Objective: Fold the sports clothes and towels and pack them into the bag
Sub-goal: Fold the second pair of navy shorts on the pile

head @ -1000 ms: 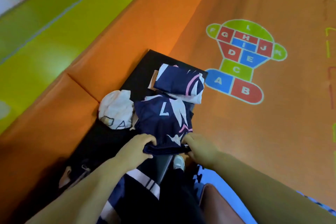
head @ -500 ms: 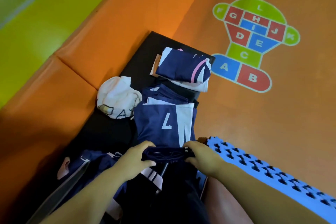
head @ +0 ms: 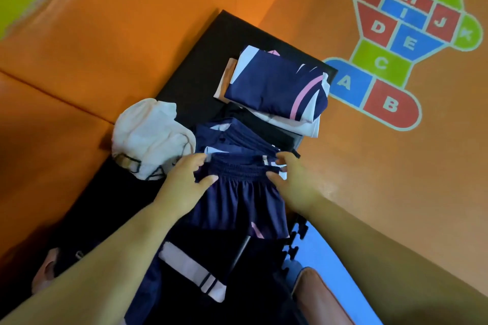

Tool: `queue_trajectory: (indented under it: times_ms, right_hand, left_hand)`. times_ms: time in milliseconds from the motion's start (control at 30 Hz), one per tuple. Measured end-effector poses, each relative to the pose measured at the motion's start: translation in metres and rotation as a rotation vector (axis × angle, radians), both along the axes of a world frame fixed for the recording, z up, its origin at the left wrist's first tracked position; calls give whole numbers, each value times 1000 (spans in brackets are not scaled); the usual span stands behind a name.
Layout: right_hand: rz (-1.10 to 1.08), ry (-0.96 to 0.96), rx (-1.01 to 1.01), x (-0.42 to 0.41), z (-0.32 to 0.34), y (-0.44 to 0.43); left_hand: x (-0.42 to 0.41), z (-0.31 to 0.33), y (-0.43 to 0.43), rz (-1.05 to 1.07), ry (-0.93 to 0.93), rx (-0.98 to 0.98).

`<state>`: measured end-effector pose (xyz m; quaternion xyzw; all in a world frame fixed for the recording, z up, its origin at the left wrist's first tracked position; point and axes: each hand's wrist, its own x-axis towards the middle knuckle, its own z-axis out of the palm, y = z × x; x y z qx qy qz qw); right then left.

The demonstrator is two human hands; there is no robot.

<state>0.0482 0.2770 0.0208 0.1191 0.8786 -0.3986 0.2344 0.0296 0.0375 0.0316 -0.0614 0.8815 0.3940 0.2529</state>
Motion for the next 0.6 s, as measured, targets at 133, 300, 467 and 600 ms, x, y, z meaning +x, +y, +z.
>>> queue_trajectory:
  times_ms: [133, 300, 467, 600]
  right_hand:
    - [-82, -39, 48, 7, -25, 2]
    - [-63, -223, 164, 40, -48, 2]
    - [-316, -374, -32, 52, -68, -6]
    - [-456, -357, -143, 56, -78, -22]
  left_hand:
    - [9, -30, -5, 81, -17, -69]
    - [44, -51, -15, 173, -151, -219]
    - [52, -71, -21, 427, -231, -37]
    - [50, -80, -17, 496, -272, 67]
